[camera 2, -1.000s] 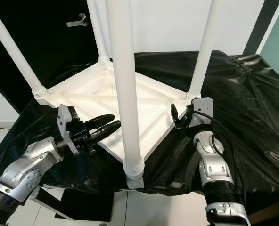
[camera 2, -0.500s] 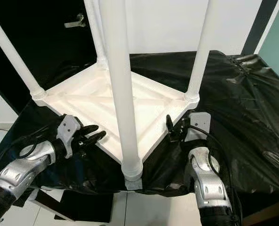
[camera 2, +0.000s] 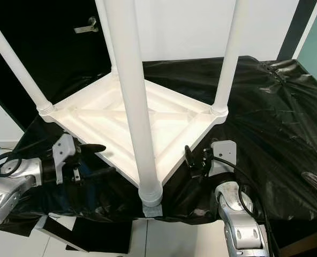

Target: Building children table

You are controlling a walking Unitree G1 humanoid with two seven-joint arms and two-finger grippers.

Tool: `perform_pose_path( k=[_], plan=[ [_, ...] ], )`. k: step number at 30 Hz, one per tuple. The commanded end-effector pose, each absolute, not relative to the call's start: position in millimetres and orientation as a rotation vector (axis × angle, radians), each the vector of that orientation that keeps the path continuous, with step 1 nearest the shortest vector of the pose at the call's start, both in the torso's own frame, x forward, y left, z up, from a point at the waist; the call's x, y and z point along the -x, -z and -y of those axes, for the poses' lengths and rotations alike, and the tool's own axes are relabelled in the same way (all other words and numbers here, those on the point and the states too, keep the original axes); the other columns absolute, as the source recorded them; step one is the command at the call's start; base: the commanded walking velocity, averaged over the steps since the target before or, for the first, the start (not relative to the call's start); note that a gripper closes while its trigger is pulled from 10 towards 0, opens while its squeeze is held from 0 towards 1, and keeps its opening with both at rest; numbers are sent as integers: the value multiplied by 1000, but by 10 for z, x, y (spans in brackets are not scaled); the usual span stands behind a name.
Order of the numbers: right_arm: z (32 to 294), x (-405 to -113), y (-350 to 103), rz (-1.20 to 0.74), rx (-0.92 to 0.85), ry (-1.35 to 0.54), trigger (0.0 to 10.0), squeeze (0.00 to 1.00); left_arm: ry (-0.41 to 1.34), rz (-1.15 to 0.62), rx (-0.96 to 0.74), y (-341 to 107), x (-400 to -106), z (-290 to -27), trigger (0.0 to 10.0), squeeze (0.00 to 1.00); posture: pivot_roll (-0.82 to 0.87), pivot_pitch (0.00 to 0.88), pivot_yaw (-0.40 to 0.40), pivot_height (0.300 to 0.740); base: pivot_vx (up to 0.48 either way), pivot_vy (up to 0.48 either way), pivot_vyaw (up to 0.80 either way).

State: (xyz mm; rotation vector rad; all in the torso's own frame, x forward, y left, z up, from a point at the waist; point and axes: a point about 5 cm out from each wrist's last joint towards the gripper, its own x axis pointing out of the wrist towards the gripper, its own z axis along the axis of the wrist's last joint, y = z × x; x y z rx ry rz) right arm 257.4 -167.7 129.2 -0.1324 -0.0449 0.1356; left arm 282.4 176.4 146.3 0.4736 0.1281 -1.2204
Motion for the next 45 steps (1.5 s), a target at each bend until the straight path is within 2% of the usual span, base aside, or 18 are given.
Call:
perform_pose_path(
  k=[1,3,8,12,20,21,23,24,25,26,35,45],
  plan=[
    [1659,-2566,-1290,36,133,-148,10000,0,1295,-160,-542,-1426,-2799,-1761,10000,0,-93,0,89,740,0,0,0],
    [1653,-2572,-1310,36,131,-143,10000,0,1309,-167,-615,-1387,-2832,-1731,10000,0,-95,0,92,740,0,0,0],
    [1628,-2583,-1331,37,127,-143,10000,0,1314,-183,-651,-1378,-2905,-1665,10000,0,-93,0,93,740,0,0,0],
    [1592,-2605,-1354,44,125,-148,10000,0,1299,-260,-738,-1282,-3033,-1613,10000,0,-106,0,106,740,0,0,0],
    [1628,-2609,-1379,52,123,-120,10000,0,1346,-315,-782,-1231,-3093,-1576,10000,0,-125,0,130,740,0,0,0],
    [1632,-2607,-1380,52,124,-117,10000,0,1351,-328,-782,-1225,-3098,-1579,9529,0,-125,0,130,740,0,0,0],
    [1640,-2598,-1376,50,126,-112,10000,0,1355,-343,-787,-1220,-3114,-1579,9216,0,-129,0,138,740,0,0,0],
    [1648,-2588,-1370,49,127,-107,10000,0,1364,-356,-801,-1214,-3128,-1575,4980,0,-131,0,142,740,0,0,0],
    [1648,-2584,-1366,47,128,-103,10000,0,1371,-368,-812,-1209,-3145,-1573,3373,0,-137,0,149,740,0,0,0],
    [1647,-2583,-1365,47,128,-101,10000,0,1378,-377,-821,-1204,-3157,-1567,0,0,-140,0,154,740,0,0,0],
    [1646,-2587,-1369,49,125,-92,10000,0,1453,-392,-805,-1206,-3142,-1532,0,0,-137,0,159,740,0,0,0],
    [1642,-2608,-1370,48,128,-98,10000,0,1540,-409,-790,-1089,-2977,-1458,0,0,-121,0,148,740,0,0,0]
  ],
)
